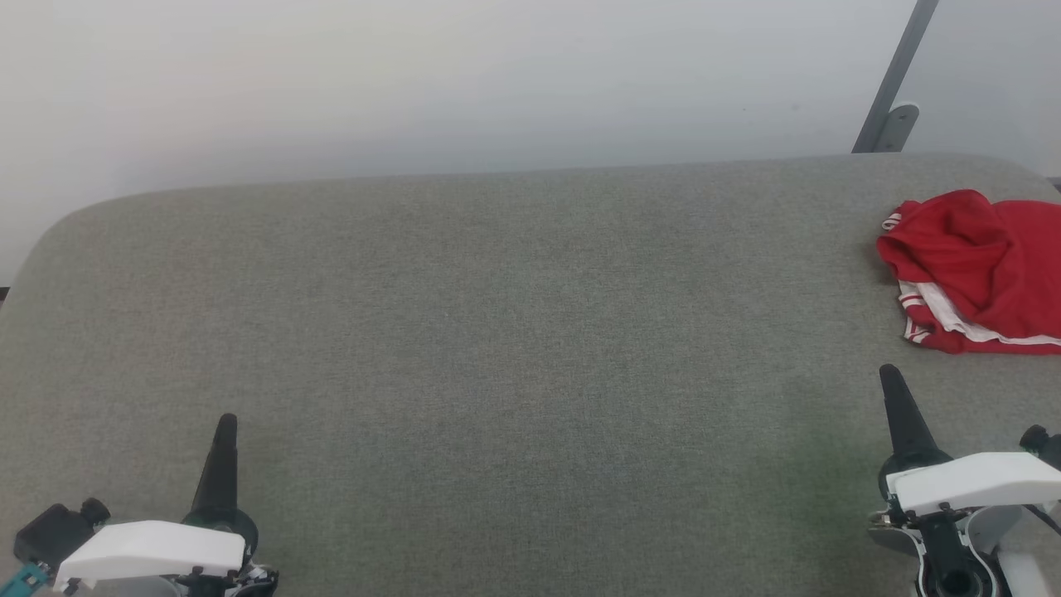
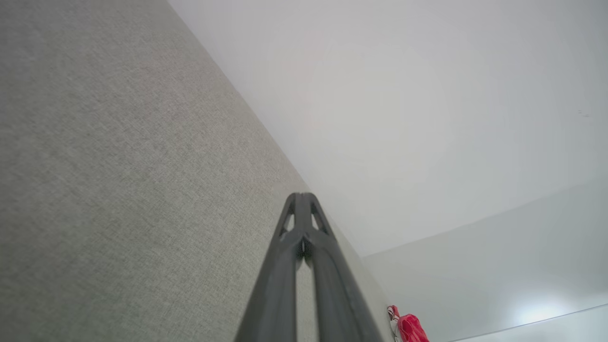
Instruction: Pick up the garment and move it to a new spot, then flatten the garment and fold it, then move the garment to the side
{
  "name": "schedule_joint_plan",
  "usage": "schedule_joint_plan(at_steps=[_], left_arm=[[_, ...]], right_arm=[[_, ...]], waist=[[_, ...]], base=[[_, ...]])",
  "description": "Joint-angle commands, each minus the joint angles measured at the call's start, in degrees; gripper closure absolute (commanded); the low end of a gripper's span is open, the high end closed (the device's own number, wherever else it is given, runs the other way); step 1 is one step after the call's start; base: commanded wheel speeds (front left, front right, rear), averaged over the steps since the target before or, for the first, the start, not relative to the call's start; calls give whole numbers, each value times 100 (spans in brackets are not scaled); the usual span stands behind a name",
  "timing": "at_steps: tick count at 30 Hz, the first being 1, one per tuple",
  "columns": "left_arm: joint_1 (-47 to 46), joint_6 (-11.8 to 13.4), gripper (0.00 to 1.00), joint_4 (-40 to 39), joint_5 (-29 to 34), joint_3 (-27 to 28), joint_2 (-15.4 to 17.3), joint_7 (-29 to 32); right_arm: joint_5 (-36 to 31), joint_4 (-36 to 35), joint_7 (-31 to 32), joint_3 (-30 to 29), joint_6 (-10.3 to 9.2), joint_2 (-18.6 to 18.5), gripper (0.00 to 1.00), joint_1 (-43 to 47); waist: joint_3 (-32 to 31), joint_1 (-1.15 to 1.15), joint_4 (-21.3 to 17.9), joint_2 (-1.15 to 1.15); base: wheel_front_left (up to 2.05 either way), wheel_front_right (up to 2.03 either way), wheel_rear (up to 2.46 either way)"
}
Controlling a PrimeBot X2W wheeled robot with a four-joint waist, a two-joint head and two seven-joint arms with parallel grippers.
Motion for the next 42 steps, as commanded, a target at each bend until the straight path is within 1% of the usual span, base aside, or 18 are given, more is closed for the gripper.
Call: schedule_joint_plan(at_steps=[1,42], left_arm=[[-131,-8,100,-33,-197,-1,18,57],[-433,-13,100,109,-1919,-126,-289,606]], right_arm=[[188,-93,52,-8,2,1,100,2],[2157,-247,602,-82,2,231,100,71]], waist=[[-4,0,4,0],[-88,0,92,0]], base=[[0,0,0],[0,0,0]])
